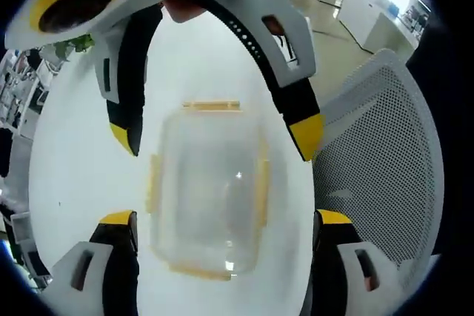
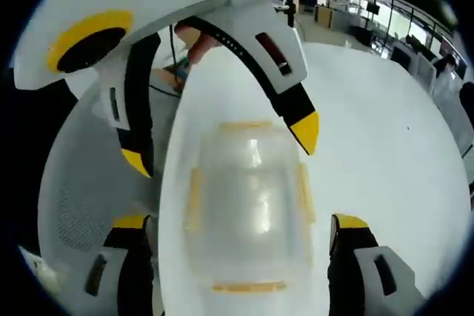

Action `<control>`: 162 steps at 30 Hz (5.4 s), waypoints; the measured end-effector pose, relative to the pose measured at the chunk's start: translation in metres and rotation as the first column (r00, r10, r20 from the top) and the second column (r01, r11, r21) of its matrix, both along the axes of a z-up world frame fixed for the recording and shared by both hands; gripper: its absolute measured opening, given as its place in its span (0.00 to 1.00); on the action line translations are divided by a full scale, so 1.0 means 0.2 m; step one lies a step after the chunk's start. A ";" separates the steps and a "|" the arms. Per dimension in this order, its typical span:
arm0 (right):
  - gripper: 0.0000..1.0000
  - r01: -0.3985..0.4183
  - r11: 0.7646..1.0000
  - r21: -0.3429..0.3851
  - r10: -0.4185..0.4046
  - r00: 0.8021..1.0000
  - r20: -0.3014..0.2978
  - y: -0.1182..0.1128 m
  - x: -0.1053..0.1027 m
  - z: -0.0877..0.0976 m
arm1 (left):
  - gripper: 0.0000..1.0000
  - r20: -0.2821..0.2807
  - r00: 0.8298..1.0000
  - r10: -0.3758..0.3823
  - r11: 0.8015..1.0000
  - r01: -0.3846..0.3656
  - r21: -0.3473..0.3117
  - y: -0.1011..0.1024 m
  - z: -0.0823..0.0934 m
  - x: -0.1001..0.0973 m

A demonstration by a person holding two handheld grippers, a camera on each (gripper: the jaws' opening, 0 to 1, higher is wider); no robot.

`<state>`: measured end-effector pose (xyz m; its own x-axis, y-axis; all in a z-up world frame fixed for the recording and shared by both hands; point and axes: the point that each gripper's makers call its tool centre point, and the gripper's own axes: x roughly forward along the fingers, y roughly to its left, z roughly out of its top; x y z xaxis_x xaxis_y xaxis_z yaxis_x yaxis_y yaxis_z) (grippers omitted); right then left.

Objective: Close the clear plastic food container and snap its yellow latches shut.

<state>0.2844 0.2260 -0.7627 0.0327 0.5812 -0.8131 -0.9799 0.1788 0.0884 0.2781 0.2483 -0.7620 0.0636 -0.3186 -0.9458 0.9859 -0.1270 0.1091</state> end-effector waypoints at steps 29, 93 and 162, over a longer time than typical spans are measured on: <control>1.00 0.004 0.992 -0.128 0.008 0.996 0.092 -0.08 0.00 -0.10 | 0.99 -0.062 0.998 -0.030 0.996 0.035 0.087 0.09 -0.12 0.05; 0.84 -0.067 0.972 -0.224 0.089 0.992 0.090 -0.08 0.01 -0.21 | 0.84 0.015 0.999 0.032 0.989 -0.034 0.142 0.15 -0.25 0.11; 0.85 -0.076 0.966 -0.248 0.102 0.990 0.097 0.23 0.05 -0.22 | 0.85 0.011 0.998 0.069 0.990 -0.070 0.126 0.46 -0.25 0.13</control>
